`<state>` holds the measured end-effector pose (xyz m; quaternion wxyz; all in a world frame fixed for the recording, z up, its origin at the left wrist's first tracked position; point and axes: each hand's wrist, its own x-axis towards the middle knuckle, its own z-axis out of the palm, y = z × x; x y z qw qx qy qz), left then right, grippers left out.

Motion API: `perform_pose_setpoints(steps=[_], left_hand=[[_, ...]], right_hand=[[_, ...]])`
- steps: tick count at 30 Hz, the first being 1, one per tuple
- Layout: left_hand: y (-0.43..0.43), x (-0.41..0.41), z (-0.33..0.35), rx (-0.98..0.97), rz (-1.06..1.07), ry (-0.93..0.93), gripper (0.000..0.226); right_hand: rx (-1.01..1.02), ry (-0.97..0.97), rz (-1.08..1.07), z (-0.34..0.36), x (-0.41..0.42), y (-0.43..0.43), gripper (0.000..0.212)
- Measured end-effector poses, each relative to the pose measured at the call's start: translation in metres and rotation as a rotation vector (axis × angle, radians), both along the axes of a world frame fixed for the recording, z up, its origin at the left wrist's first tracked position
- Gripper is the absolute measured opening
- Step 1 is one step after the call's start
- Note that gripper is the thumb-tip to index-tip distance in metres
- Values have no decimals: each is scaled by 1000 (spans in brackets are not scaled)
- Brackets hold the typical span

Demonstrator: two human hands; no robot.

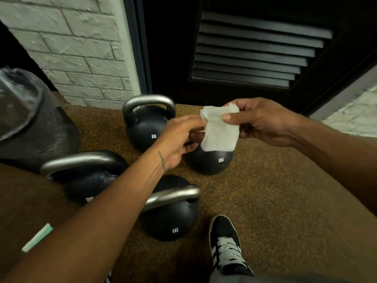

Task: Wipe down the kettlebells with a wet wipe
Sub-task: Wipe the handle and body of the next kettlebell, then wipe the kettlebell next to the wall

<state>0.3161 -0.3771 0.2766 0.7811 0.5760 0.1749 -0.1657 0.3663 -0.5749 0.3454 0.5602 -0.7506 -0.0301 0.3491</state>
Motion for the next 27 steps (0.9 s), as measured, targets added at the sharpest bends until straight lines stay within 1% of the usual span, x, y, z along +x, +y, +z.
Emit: perform_pose_setpoints(steps=[2,5,9,11,14,17,19,20,21,24,25,27], left_hand=[[5,-4,6,-13,95,2,14],[15,-6,6,-4,192,-2,15],[26,-17,3,-97,268,12,19],[29,-20,1,-115,287,26,26],[35,-23,-2,-77,256,27,31],[40,-23,-8,-62,141,-23,33],[42,-24,-14,-39,68,-70,16],[43,-24,-18,-73,51,-73,9],[43,-24,-23,-145,38,-69,11],[43,-27,-36,-498,-20,-95,19],[43,-27,-41,-596,-40,-126,22],[42,-27,-46,-703,-82,-181,42]], right_hand=[[16,11,-76,7,-2,3,34],[27,-35,-218,9,-5,8,33],[2,-114,-265,3,-16,22,29],[100,-53,-312,-6,-24,30,26],[287,89,-419,-20,-38,44,31],[345,135,-461,-30,-45,55,32],[377,160,-446,-31,-47,59,37],[395,176,-436,-30,-47,59,36],[414,193,-424,-28,-46,59,32],[462,248,-383,-24,-44,55,28],[470,261,-379,-23,-43,54,30],[462,279,-371,-24,-42,53,38]])
